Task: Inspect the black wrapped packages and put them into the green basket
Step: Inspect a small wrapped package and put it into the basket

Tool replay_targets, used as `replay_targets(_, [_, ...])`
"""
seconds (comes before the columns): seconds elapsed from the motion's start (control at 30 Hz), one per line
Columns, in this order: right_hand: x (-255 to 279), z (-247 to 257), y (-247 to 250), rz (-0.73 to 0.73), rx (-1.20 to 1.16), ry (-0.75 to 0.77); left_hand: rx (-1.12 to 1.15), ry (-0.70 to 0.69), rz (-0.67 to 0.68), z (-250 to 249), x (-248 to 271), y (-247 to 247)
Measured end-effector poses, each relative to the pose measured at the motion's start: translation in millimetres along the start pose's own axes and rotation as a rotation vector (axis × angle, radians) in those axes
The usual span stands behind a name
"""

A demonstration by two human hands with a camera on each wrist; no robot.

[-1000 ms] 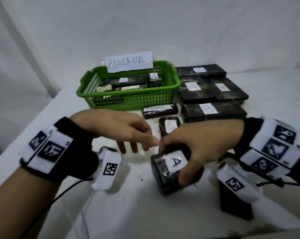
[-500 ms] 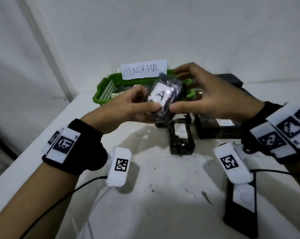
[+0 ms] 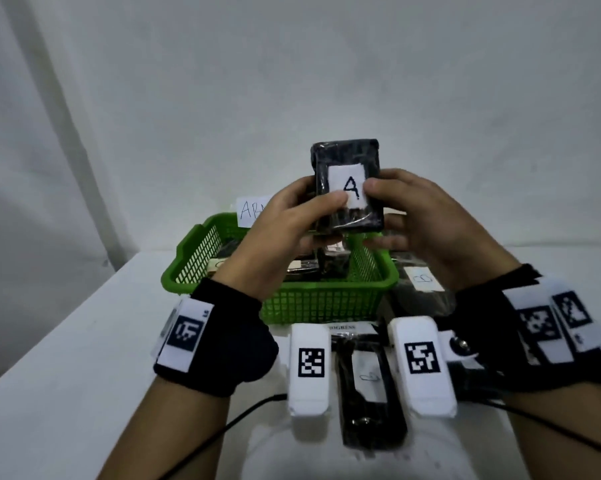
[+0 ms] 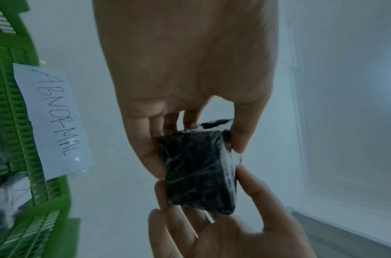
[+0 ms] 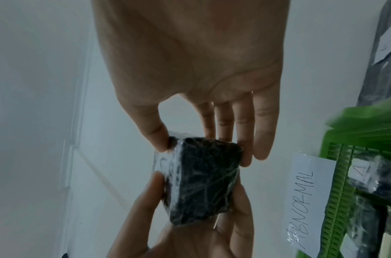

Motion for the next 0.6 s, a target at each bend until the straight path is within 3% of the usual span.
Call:
replay_targets(0.4, [16, -1, 5, -0.013, 0.061, 0.064, -0.213, -0.107, 0.021, 2, 16, -7])
replay_targets(0.6, [14, -10, 1, -0.082, 0.175, 0.097, -0.234, -0.097, -0.05, 8, 18, -1])
Point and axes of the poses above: each hand's wrist, its own x-axis away from the middle knuckle, its own y-axis out of the back of the hand, z = x × y, the point moved 5 cm from there along -x, towards the middle knuckle, and after that the axes turned 2 degrees about -z, right-handed, at the moved point
